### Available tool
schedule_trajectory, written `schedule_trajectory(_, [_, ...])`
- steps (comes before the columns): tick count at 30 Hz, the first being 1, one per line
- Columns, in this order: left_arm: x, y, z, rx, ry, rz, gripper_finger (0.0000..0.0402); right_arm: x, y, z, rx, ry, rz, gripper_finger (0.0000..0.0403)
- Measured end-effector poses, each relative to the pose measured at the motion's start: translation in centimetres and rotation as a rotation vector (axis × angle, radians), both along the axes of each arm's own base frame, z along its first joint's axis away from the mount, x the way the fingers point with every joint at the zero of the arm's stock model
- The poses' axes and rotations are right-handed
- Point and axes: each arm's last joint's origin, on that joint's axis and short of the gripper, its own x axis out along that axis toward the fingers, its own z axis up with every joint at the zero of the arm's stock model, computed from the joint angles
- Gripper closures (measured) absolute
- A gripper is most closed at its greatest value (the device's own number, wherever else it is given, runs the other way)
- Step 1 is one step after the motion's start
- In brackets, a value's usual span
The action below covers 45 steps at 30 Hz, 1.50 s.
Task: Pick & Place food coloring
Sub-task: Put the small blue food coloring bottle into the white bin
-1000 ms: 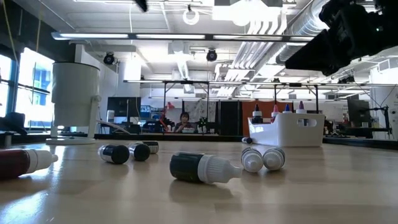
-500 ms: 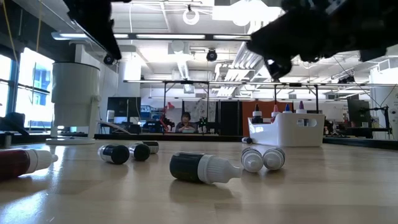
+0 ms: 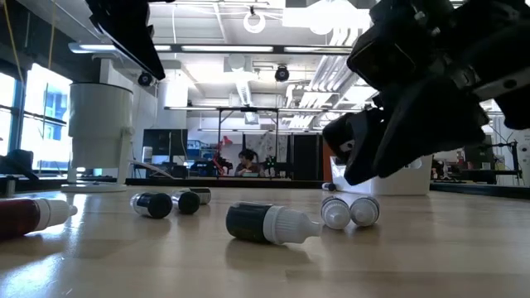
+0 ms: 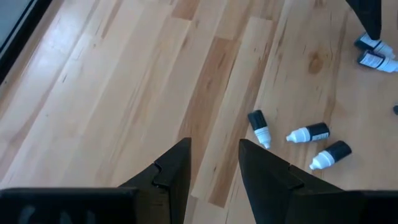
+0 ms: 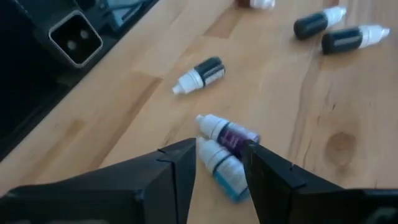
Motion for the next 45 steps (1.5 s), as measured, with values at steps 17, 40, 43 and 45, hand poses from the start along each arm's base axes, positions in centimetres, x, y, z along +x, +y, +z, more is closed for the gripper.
schedule_trajectory(17, [0.2,-0.1,0.1,-0.014,-0.027,0.008,0.0271,0.1,0.3,-2.7,-0.088,0.017,0.044,0.0281])
schedule_trajectory(40, [0.3,-0.1,0.2,-0.013,-0.037,0.002,0.0271,0.7,-0.3,-2.5,0.033,0.004,-0.059,0.0325])
schedule_trajectory(43, [0.3,-0.1,0.2,-0.002,-0.034,-0.011,0.0271,0.7,-1.2,0.2,-0.003,-0.055,-0.129,0.0311])
schedule_trajectory(45, [0.3,-0.1,0.3,-0.002,-0.038,-0.014,0.0271,0.3,-2.1,2.5,-0.079,-0.092,-0.170,0.0312])
